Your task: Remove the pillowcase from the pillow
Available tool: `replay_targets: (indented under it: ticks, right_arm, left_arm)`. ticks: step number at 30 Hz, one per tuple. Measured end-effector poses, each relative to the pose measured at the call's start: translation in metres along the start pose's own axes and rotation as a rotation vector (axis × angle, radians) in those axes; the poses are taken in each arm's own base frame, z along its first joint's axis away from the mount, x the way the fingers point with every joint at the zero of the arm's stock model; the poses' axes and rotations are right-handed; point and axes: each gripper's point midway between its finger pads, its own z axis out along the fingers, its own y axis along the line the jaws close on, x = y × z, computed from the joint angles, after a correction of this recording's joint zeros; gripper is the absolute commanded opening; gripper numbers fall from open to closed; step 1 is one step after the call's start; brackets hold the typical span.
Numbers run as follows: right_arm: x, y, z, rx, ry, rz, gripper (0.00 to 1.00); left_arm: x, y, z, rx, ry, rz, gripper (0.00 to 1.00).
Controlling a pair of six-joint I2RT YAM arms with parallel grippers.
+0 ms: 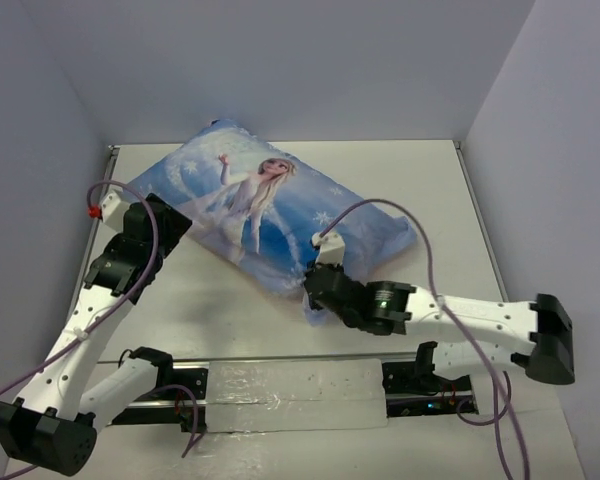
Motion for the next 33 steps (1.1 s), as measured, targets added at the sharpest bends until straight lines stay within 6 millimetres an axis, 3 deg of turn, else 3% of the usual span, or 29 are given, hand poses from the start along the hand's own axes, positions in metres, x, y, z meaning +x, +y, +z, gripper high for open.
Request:
replay_targets:
  ticks: [3, 5, 7, 9, 15, 20, 27, 33]
  right_arm:
    - [-0.078, 0.005, -0.026, -0.061, -0.168, 0.123, 0.0]
    - [-0.125, -0.002, -0.039, -0.072, -0.264, 0.195, 0.0]
    - [-0.158, -0.015, -0.048, -0.059, -0.33, 0.232, 0.0]
    - [-0.179, -0.024, -0.054, -0.048, -0.363, 0.242, 0.0]
    - [-0.206, -0.04, -0.067, -0.028, -0.381, 0.205, 0.0]
    - [-0.209, -0.054, -0.065, -0.008, -0.367, 0.2, 0.0]
    - [-0.213, -0.06, -0.058, -0.012, -0.337, 0.192, 0.0]
    - [-0.218, -0.064, -0.052, -0.031, -0.315, 0.194, 0.0]
  left_arm:
    - [0.004, 0.003, 0.001, 0.009, 0.004, -0.007, 0.99]
    - [0.008, 0.005, 0.003, 0.005, 0.009, -0.011, 0.99]
    - [0.01, 0.007, 0.006, -0.005, 0.012, -0.02, 0.99]
    - [0.009, 0.005, 0.01, -0.004, 0.009, -0.032, 0.99]
    - [-0.009, 0.001, 0.046, 0.0, 0.009, -0.13, 0.99]
    - [-0.04, 0.03, 0.097, -0.063, -0.009, -0.249, 0.99]
    - [-0.064, 0.054, 0.168, -0.056, 0.034, -0.382, 0.99]
    - [-0.078, 0.046, 0.212, 0.004, 0.045, -0.466, 0.99]
